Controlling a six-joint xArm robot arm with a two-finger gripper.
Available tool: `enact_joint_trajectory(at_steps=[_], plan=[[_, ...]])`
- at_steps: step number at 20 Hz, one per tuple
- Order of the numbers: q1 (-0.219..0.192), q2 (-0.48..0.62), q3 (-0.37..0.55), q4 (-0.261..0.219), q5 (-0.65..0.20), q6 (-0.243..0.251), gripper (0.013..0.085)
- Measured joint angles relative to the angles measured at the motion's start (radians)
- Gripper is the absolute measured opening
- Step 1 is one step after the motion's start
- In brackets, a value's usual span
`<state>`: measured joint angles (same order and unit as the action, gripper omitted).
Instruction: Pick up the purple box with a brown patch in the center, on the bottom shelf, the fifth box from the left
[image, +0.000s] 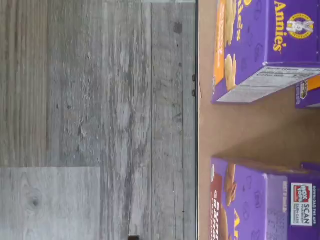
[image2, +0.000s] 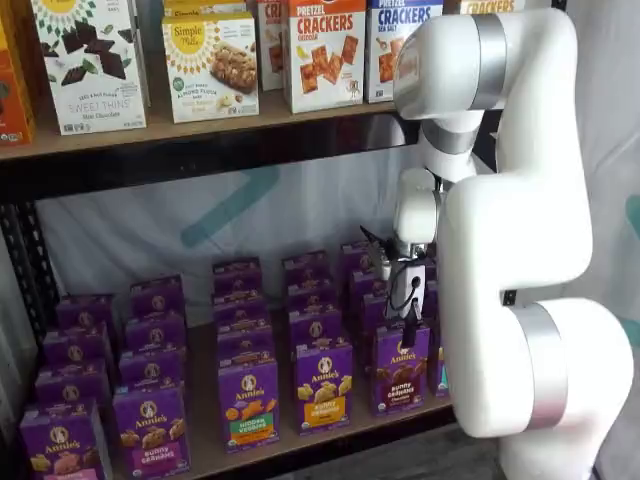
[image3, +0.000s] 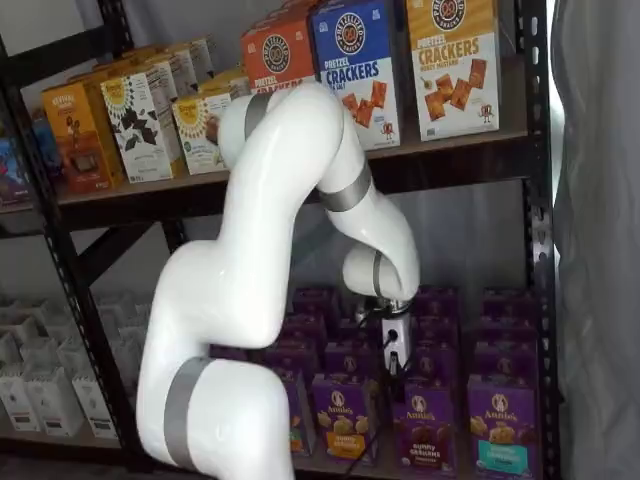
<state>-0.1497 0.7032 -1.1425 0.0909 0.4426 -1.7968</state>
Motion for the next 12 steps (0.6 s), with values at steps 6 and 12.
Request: enact_joint_trajectory(at_steps=[6,12], plan=[[0.001,0.065,-0.080,-0.016,-0.002,0.016,0.0850],[0.000,0.128,-0.147,-0.092,-0.008,0.083,0.0850]])
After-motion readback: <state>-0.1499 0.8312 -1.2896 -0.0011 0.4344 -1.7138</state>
